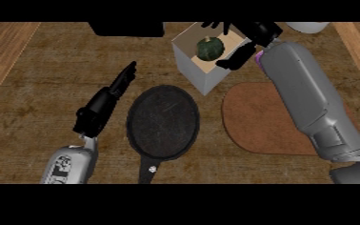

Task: Pick the squash from the cutting board and place it in the cardboard box

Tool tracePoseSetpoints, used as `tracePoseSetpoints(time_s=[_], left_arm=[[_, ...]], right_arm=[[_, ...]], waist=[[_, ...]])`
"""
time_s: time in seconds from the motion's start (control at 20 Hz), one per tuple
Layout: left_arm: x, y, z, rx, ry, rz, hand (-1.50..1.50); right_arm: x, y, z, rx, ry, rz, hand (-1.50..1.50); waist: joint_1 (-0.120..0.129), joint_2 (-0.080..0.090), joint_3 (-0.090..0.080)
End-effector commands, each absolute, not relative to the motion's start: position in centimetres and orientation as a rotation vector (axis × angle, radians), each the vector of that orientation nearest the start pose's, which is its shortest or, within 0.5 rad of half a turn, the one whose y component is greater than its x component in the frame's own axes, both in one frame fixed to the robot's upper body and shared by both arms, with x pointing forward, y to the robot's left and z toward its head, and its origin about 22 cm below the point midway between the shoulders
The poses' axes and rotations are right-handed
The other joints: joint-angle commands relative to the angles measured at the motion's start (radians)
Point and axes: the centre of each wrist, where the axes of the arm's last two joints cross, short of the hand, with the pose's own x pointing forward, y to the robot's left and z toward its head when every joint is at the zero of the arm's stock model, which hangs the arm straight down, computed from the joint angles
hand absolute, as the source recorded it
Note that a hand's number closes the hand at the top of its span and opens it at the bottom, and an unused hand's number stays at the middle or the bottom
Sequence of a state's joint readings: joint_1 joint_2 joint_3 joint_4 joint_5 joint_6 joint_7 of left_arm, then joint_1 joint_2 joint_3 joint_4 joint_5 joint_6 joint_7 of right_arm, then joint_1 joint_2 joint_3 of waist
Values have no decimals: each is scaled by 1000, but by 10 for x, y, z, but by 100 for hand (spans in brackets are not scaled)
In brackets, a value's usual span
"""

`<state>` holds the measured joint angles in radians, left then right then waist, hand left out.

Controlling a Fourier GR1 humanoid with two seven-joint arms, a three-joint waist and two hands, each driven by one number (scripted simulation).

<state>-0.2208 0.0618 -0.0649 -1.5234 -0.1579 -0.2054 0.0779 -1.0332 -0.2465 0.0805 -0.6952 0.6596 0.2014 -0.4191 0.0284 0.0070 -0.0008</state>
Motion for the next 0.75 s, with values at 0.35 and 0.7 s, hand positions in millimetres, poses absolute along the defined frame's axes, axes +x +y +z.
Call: tracePoseSetpoints(time_s=[0.35,0.7], left_arm=[[288,197,47,-78,-1634,-471,0],[287,198,47,-73,-1619,-493,0]], right_arm=[[460,-200,111,11,-1929,838,-150],[468,-255,133,210,-1917,500,-150]], waist=[[13,8,3],[19,11,2]])
